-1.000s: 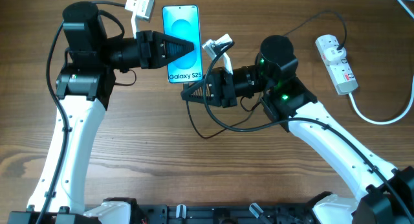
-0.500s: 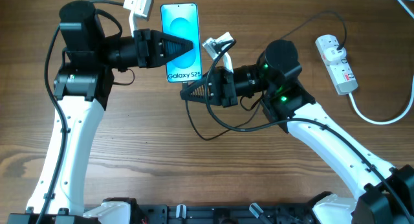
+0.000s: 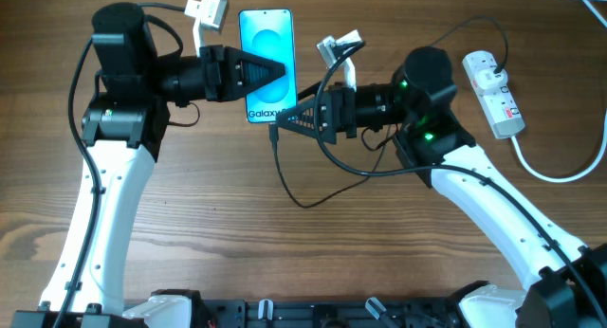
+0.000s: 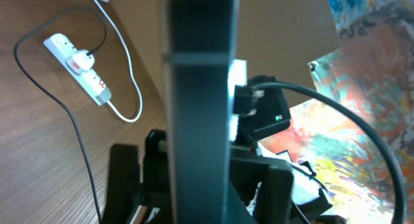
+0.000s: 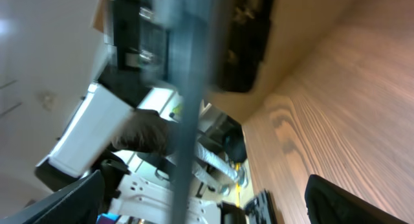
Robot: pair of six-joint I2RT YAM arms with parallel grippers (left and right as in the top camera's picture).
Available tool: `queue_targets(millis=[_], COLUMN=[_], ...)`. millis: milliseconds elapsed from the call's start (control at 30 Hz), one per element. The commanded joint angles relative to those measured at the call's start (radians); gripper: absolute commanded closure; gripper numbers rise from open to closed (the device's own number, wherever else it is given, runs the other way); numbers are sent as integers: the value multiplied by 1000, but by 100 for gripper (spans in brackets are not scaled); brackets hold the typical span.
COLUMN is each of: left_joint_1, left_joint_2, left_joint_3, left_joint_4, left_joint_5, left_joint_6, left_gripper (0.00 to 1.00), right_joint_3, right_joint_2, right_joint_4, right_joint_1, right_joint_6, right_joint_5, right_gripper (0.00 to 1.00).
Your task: Plug charger to phone and switch on socket
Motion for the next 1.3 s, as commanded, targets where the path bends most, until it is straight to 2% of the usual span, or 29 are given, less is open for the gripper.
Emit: queue_targets(millis=[0,100,200,300,500,667,867,1100,1267], left_joint_1=[-3,-3,-16,-66,-223,-275,-280,-288,-293], left_joint_2=[-10,-10,-9,-4,98,246,344,409,442], left_joint_3=[-1,-1,-1,-2,-7,-6,-6,-7,-6], left_joint_4=[-113,-397,-570,-634,-642,-592,-501,-462,-449], left_joint_5=[-45,-310,-613,-834,-1084,-1144,-1140,-1144,-1153], left_joint_6=[109,265,310,309,297,243,214,215,215], left_gripper=[96,96,96,96,96,96,96,96,96], right_joint_3=[17,17,17,17,17,17,17,16,-18], right_joint_2=[-5,-5,-5,-5,-5,-5,-5,-5,-5], right_joint_4=[-177,-451,-616,-698,-862,-1004,-1073,-1159,-1155], right_joint_1=[-1,-1,-1,-1,-1,-1,0,-1,-1], right_joint_6=[-232,-403,-480,-486,-485,-485,-486,-485,-483], right_joint_5=[10,159,378,606,975,1173,1200,1353,1380], right_gripper=[0,0,0,0,0,0,0,0,0])
